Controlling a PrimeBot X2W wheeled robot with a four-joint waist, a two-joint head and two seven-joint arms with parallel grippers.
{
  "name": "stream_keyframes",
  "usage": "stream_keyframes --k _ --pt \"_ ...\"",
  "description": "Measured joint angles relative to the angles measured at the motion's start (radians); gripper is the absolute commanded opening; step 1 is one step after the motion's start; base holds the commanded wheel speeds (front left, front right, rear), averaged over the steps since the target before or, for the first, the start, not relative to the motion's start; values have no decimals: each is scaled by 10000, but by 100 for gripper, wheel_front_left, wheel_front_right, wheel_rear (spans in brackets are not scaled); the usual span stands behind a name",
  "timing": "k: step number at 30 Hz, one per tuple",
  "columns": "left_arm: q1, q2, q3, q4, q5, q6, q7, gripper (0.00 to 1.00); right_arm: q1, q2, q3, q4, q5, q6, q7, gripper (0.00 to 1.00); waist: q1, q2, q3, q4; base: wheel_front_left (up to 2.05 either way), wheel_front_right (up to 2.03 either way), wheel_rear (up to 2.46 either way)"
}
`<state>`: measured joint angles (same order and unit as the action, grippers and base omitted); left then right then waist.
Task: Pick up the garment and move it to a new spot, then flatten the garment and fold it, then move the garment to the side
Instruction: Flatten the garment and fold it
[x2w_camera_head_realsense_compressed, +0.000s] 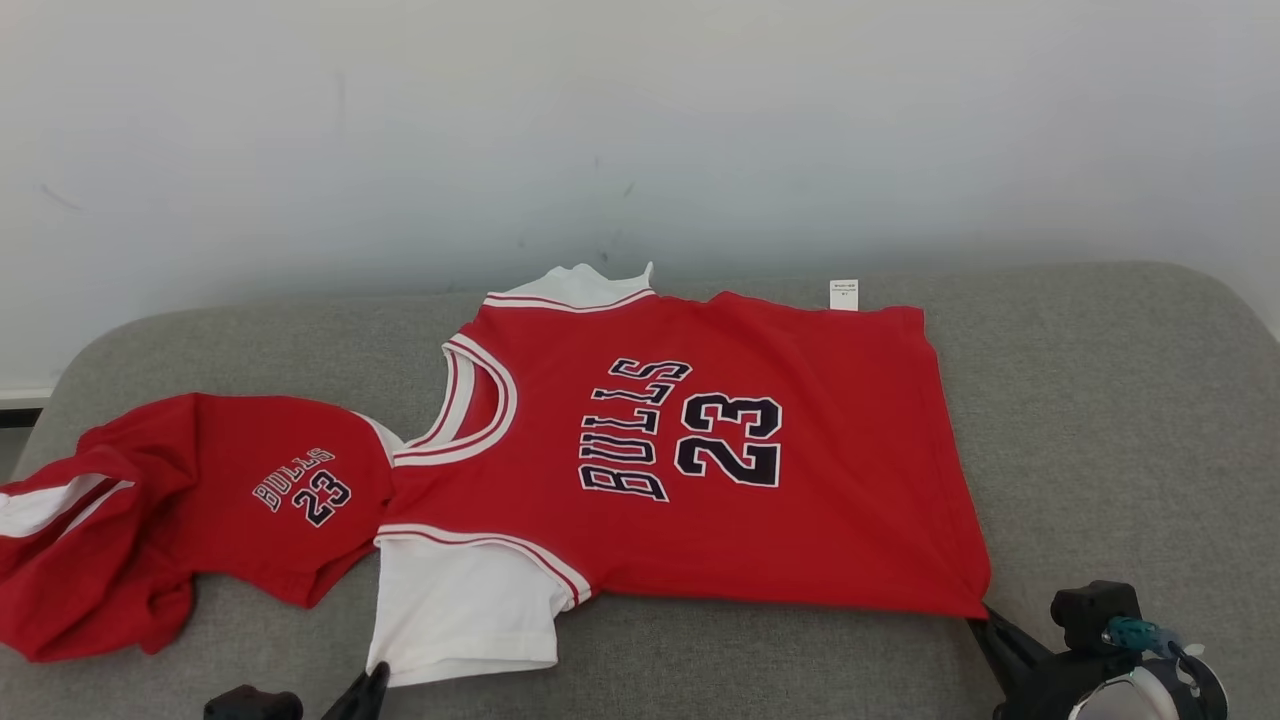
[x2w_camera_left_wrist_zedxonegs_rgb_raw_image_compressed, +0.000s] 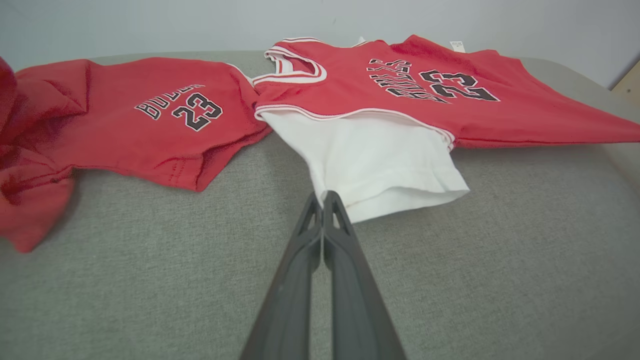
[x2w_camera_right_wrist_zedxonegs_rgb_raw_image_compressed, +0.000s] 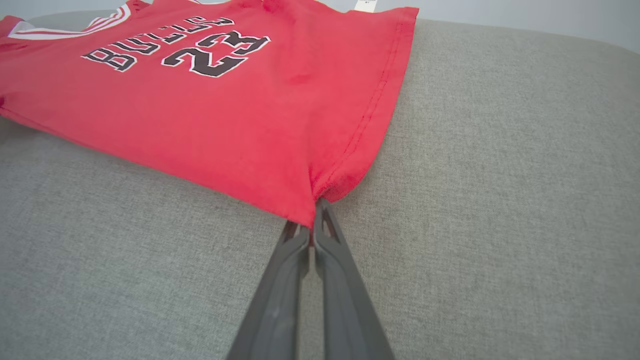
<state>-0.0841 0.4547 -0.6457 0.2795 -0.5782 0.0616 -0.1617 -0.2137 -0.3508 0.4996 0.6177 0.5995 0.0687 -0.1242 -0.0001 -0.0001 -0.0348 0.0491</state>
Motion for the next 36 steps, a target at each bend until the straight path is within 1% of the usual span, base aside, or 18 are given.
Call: stream_keyframes --k 2,5,7,8,14,15,16,17,24,29,34,36 --pt "34 -50 -82 -58 -8 2 61 0 119 -2 -40 -17 73 -81 6 0 0 0 19 -11 0 0 0" --pt "35 -71 -73 -115 -50 12 146 0 203 4 -75 -86 153 -100 12 0 0 -1 51 -32 0 0 0" --pt "41 -73 -61 -115 -90 29 219 0 203 19 -142 -134 196 -173 15 0 1 0 76 -48 0 0 0" --pt "58 -73 -65 -111 -107 98 251 0 207 27 -140 -150 211 -174 21 0 1 0 89 -56 0 0 0" --pt "189 -61 -69 -75 -111 100 453 0 267 71 -142 -274 255 -259 104 0 1 0 144 -82 0 0 0" --pt "189 -61 -67 -75 -121 102 470 0 267 65 -148 -299 255 -261 109 33 2 0 152 -82 0 0 0" --pt "189 -61 -67 -75 -134 102 500 0 267 65 -153 -318 257 -261 111 87 1 0 157 -80 0 0 0" --pt "189 -61 -65 -75 -144 102 560 0 268 63 -159 -349 270 -261 111 100 1 0 160 -78 0 0 0" --pt "193 -196 -92 -65 -288 100 660 0 409 -25 -477 -965 679 -259 192 100 2 1 168 -84 0 0 0" --pt "418 -142 -21 -61 -491 159 746 0 667 -180 -577 -1593 855 -263 245 100 1 1 241 -163 0 0 0" --pt "384 -142 21 -90 -562 171 780 0 666 -268 -669 -1672 849 -550 372 100 1 1 395 -245 0 0 0" --pt "373 -151 19 -88 -564 171 825 0 670 -270 -550 -1584 698 -698 481 100 2 2 441 -246 0 0 0"
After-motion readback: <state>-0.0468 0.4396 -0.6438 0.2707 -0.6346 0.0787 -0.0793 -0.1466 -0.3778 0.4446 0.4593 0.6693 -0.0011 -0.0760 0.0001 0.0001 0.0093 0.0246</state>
